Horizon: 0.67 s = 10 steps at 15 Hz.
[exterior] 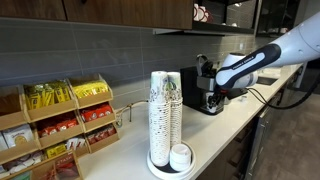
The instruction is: Put the coffee capsule on the left in the coffee machine
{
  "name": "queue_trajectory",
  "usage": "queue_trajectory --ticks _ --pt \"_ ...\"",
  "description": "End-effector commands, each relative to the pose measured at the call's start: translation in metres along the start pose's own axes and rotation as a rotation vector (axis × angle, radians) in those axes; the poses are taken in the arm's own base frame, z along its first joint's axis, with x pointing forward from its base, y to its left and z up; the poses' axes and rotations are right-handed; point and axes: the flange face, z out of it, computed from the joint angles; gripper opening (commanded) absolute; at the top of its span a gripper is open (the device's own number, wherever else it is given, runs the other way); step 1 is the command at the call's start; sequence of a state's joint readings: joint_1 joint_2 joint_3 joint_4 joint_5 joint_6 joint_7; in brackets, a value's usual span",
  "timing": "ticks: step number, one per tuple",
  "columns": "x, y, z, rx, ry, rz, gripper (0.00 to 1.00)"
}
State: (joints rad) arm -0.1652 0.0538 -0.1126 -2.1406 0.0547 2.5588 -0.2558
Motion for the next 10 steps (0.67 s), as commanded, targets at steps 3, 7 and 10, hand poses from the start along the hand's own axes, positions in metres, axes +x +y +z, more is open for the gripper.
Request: queue_trajectory --ticks 3,7,10 --pt "-0.004 0.005 -0.032 -0.003 0.027 0.010 0.54" --pt "-0.008 0.001 -0.031 0.017 0.019 0.007 0.29" --pt "0.004 0.011 -0.059 -0.006 0.076 -0.018 0.29"
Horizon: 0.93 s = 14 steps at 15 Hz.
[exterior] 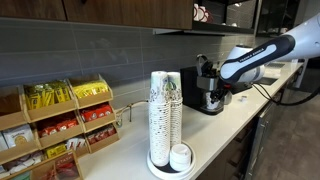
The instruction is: Put the coffee capsule on the left in the coffee machine
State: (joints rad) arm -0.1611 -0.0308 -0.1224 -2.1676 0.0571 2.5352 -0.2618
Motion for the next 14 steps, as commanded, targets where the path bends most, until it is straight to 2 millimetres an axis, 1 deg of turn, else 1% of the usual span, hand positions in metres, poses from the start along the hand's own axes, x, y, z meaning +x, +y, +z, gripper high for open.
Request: queue_trajectory --ticks 1,4,8,10,11,12,13,14 --pt "0.014 0.013 -0.033 -0.010 0.063 -0.024 0.29" --pt "0.028 0.028 -0.073 -0.023 0.142 -0.035 0.29" --pt "0.042 0.057 -0.126 -0.055 0.253 0.006 0.29" --pt "0.048 0.070 -0.147 -0.065 0.304 0.027 0.29" --pt "0.052 0.074 -0.155 -0.067 0.326 0.034 0.29" --pt "0.056 0.077 -0.158 -0.057 0.354 0.035 0.29" --pt "0.052 0.071 -0.155 -0.074 0.315 0.038 0.54" --pt "0.054 0.074 -0.160 -0.071 0.332 0.039 0.54"
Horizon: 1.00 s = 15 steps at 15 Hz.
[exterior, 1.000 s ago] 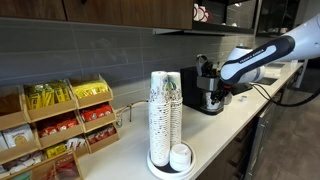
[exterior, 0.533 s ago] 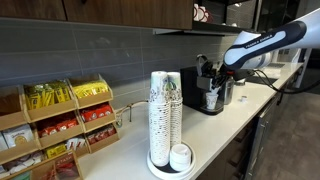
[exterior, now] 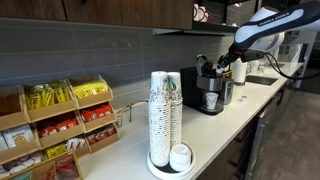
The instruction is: Put the coffee capsule on the left in the coffee machine
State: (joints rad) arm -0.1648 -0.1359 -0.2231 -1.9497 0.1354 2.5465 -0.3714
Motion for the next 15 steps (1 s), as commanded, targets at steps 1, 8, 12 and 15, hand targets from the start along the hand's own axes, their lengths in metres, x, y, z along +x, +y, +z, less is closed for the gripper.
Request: queue_trajectory --ticks 1,8,12,15 --pt "0.002 0.001 -0.002 0.001 0.005 0.002 0.54" --pt "0.012 0.006 0.005 -0.012 0.038 -0.005 0.29" --pt "0.028 0.012 0.018 -0.001 0.075 -0.007 0.29" --pt "0.036 0.020 0.033 0.017 0.073 -0.012 0.29"
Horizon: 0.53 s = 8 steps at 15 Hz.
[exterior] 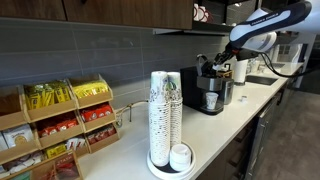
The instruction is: Put the coffee capsule on the left in the coffee machine
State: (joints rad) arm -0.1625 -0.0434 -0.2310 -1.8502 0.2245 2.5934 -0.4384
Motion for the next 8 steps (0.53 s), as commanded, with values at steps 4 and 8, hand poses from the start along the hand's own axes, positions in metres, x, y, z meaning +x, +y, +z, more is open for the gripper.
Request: queue_trajectory --ticks 4,8 --pt "0.014 0.035 0.036 -0.002 0.002 -0.023 0.29" --pt "0.012 0.057 0.049 -0.012 -0.017 -0.049 0.29"
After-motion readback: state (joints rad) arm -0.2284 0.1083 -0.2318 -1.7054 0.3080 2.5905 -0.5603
